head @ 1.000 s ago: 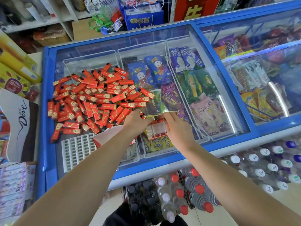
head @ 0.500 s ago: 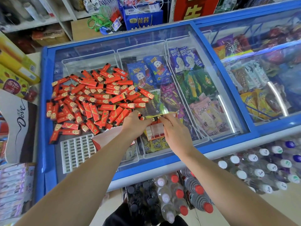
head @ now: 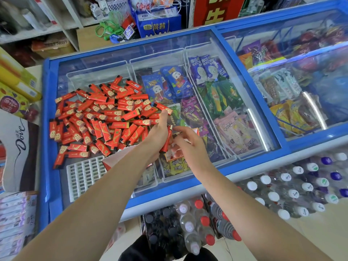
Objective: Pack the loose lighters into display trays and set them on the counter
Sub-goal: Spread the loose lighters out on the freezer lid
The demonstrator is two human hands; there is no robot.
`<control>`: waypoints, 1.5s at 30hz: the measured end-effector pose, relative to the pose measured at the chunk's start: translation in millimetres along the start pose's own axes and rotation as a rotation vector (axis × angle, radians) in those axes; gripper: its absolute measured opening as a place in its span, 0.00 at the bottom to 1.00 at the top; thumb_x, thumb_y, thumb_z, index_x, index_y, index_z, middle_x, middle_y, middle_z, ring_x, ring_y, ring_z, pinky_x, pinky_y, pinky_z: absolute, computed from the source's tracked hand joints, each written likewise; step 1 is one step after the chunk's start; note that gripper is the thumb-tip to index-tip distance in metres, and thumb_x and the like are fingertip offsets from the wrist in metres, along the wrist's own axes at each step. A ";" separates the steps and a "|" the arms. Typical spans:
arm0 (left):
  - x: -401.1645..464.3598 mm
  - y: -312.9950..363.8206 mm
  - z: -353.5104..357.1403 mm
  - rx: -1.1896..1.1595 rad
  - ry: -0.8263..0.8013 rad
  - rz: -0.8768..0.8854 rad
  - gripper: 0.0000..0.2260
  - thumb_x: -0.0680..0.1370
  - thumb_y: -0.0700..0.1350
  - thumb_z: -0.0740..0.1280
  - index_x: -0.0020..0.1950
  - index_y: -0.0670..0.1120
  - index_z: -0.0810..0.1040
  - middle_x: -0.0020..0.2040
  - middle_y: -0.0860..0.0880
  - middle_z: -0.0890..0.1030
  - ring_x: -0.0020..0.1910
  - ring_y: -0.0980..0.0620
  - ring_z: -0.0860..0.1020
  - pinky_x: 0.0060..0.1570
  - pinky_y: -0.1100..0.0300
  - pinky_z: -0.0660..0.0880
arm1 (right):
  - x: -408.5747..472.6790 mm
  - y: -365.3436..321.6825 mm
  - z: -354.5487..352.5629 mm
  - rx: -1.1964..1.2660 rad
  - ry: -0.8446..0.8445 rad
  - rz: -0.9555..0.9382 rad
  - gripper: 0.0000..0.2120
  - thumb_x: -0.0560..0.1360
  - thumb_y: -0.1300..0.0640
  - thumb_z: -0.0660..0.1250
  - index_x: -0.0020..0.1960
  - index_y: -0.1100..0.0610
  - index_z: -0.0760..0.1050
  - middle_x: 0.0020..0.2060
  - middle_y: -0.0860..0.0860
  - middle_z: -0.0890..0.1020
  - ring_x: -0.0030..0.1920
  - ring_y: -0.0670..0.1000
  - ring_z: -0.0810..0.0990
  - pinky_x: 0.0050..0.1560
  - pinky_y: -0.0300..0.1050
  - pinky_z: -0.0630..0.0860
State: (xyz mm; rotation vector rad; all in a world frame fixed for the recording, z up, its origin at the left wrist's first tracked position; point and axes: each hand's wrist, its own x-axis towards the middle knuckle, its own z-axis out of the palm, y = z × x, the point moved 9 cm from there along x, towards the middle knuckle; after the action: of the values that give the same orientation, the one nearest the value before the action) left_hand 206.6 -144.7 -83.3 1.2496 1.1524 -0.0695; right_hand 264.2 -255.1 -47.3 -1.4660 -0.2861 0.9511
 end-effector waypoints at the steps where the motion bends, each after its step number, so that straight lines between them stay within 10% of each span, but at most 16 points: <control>1: -4.9 1.9 2.9 -0.024 -0.018 -0.007 0.40 0.78 0.74 0.49 0.64 0.40 0.76 0.33 0.45 0.82 0.36 0.45 0.81 0.45 0.53 0.78 | -1.4 -3.0 1.8 -0.024 -0.029 -0.007 0.12 0.81 0.64 0.64 0.60 0.53 0.79 0.37 0.54 0.81 0.36 0.54 0.79 0.41 0.49 0.80; 10: -24.2 13.1 25.6 -0.006 -0.132 0.053 0.39 0.78 0.75 0.44 0.58 0.44 0.76 0.34 0.43 0.79 0.29 0.49 0.76 0.36 0.56 0.74 | 1.5 -0.8 -16.4 -0.119 0.099 0.018 0.08 0.80 0.57 0.69 0.59 0.52 0.80 0.40 0.52 0.79 0.33 0.46 0.79 0.35 0.39 0.75; 16: -21.1 7.8 27.9 0.178 -0.185 0.089 0.49 0.69 0.81 0.49 0.56 0.36 0.77 0.44 0.36 0.80 0.44 0.42 0.81 0.57 0.43 0.77 | 3.2 3.7 -20.3 0.010 0.120 0.119 0.06 0.79 0.64 0.65 0.56 0.61 0.75 0.37 0.57 0.83 0.32 0.53 0.82 0.35 0.47 0.81; 21: -29.0 16.5 22.7 0.386 -0.158 0.250 0.19 0.80 0.56 0.66 0.63 0.46 0.68 0.47 0.46 0.78 0.40 0.50 0.76 0.43 0.54 0.73 | 7.7 10.9 -41.7 0.124 0.267 0.117 0.13 0.78 0.67 0.65 0.60 0.56 0.73 0.37 0.58 0.83 0.33 0.55 0.81 0.36 0.48 0.81; 29: -38.4 32.2 20.3 0.647 -0.134 0.529 0.09 0.82 0.51 0.67 0.54 0.46 0.75 0.41 0.45 0.78 0.26 0.61 0.71 0.28 0.68 0.68 | 9.8 10.5 -57.1 0.221 0.230 0.165 0.08 0.80 0.66 0.65 0.58 0.63 0.77 0.40 0.61 0.83 0.34 0.55 0.81 0.35 0.46 0.80; 45: -8.5 24.5 -7.8 0.859 0.121 0.510 0.10 0.80 0.40 0.66 0.60 0.47 0.79 0.49 0.47 0.79 0.37 0.47 0.77 0.38 0.53 0.76 | 27.6 -32.6 -58.0 -0.979 0.099 -0.495 0.07 0.76 0.67 0.71 0.52 0.60 0.81 0.47 0.52 0.83 0.44 0.49 0.82 0.48 0.49 0.82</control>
State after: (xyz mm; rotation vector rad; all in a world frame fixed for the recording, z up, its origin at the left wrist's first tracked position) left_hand 212.3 -133.7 -59.2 2.3072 0.8819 -0.1137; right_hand 333.5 -271.7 -36.3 -2.1567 -1.0928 0.3048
